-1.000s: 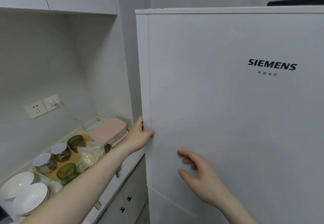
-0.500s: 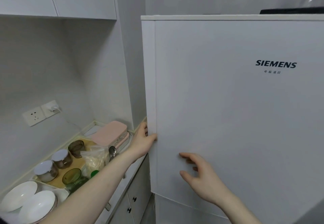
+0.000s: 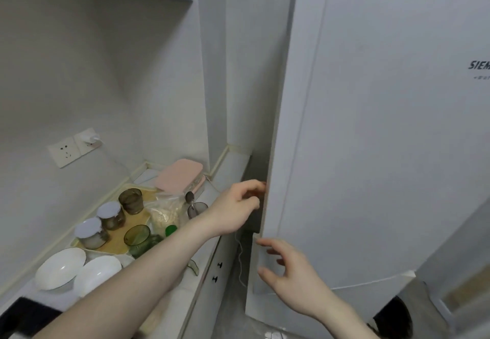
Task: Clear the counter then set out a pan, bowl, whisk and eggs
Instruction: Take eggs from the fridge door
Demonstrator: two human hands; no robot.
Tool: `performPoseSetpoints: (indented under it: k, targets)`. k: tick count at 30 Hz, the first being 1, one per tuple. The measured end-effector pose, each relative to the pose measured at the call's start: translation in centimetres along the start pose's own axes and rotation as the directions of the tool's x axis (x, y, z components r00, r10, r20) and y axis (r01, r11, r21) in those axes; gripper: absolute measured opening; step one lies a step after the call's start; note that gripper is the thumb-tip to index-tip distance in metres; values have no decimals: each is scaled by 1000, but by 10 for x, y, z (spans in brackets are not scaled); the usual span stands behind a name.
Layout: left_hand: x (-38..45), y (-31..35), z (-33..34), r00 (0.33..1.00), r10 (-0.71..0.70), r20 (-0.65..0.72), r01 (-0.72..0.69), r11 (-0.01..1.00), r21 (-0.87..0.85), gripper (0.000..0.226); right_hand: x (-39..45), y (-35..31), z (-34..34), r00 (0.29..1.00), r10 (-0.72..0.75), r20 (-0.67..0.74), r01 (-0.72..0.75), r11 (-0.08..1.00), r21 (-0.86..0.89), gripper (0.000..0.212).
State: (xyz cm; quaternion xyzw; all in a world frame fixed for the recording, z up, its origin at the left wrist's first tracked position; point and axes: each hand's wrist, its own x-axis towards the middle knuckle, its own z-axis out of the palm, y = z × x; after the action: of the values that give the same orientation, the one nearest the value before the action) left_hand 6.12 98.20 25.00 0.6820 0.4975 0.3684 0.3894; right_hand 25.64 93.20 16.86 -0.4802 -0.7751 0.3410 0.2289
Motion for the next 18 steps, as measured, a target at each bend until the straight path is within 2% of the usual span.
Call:
performPoseSetpoints:
  k: [5, 8, 12, 15, 18]
  targets:
    - [-44, 10, -6, 986, 81, 144, -105, 980, 171, 49, -31, -37, 42, 999, 32, 18, -32, 999, 33, 52]
    - [-61, 25, -5, 964, 133, 232, -178, 967, 183, 54, -39, -50, 55, 1000, 23, -19, -23, 1000, 9, 55]
    - [-81, 41, -1, 895, 222, 386, -312, 931, 189, 63, -44, -63, 59, 992, 47, -119, -48, 999, 0, 60]
    - [-85, 45, -3, 883, 312, 350, -402, 887, 225, 62, -48, -68, 55, 971, 85, -222, -85, 996, 13, 60]
    - [-81, 34, -12, 924, 317, 213, -365, 898, 245, 57, -55, -68, 43, 927, 151, -344, -133, 988, 75, 65]
